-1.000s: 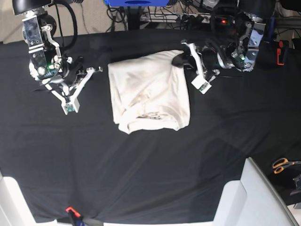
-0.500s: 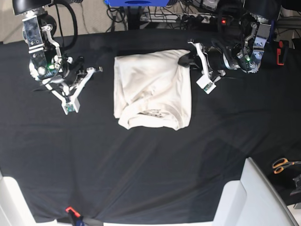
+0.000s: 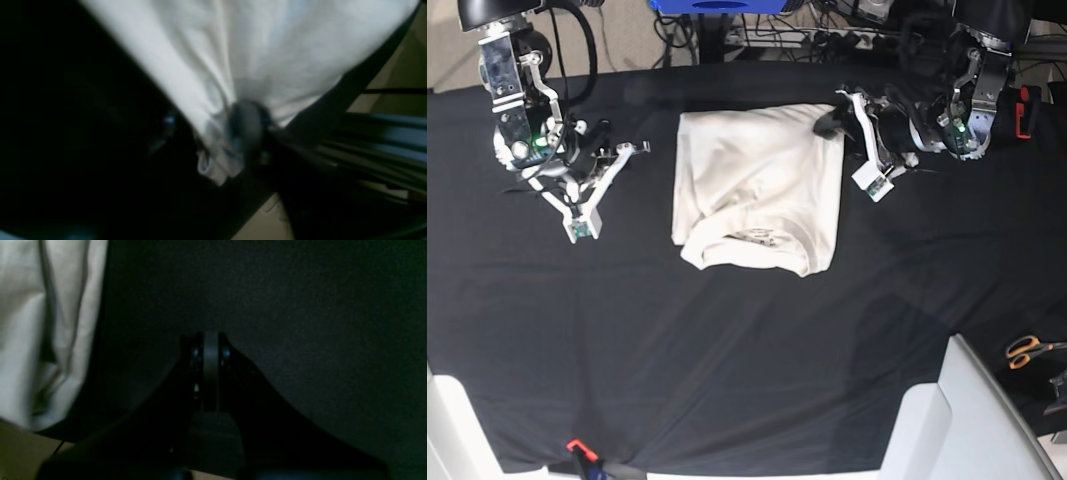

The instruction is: Fold the T-shirt properly

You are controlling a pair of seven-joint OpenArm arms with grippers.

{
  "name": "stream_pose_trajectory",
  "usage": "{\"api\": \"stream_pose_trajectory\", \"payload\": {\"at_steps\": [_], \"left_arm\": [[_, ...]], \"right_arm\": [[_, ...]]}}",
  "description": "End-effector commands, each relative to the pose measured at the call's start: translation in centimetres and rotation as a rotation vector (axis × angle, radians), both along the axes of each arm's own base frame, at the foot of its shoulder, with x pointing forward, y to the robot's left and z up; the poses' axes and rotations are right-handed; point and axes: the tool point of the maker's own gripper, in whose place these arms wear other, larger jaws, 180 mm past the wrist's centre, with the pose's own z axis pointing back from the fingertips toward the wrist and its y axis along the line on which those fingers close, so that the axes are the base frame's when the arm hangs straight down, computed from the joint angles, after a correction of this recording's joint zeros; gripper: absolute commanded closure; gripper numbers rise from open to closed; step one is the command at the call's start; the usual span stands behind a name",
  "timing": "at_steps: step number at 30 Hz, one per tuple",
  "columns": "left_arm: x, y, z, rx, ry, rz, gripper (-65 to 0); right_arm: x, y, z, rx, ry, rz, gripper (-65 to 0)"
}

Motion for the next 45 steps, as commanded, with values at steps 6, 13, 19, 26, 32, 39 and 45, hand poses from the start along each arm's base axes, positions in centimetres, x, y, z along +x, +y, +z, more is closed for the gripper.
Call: {"api": "stream_pose_trajectory", "payload": {"at_steps": [6,13,19,26,32,39,45], "left_arm": [[1.2,2.1,1.6,0.054,-0.056,-0.009,-51.3],[4.9,6.1,7.4,0.112,-0.235,0.137,-50.8],[5.8,-0.1,10.5,0.044,-0.309,0.107,-9.4],[2.2,-5.7,6.3,0.091,-0.214,-0.002,0.0],[-1.1,-4.2,4.0,0.221,-0.207,-0.053,0.0],[-2.0,-1.4,1.7,0.299,-0.146,-0.073,0.0],[-1.9,-0.5,0.1,0.312,-0.097,-0.051,0.0]], "right_arm": [[1.3,-0.1,1.0,0.0,-0.046,0.004,-0.2],[1.8,1.1,1.4,0.006,-0.062,0.042,-0.2],[2.6,5.7,2.5,0.025,-0.101,0.196,-0.2],[4.0,8.0,3.9,0.033,-0.149,0.268,-0.2],[6.1,8.2,5.3,0.029,-0.197,0.271,-0.2],[6.5,10.6,6.1,0.032,-0.223,0.366,-0.2],[5.4,12.8,6.0,0.049,-0.215,0.425,-0.2]]}}
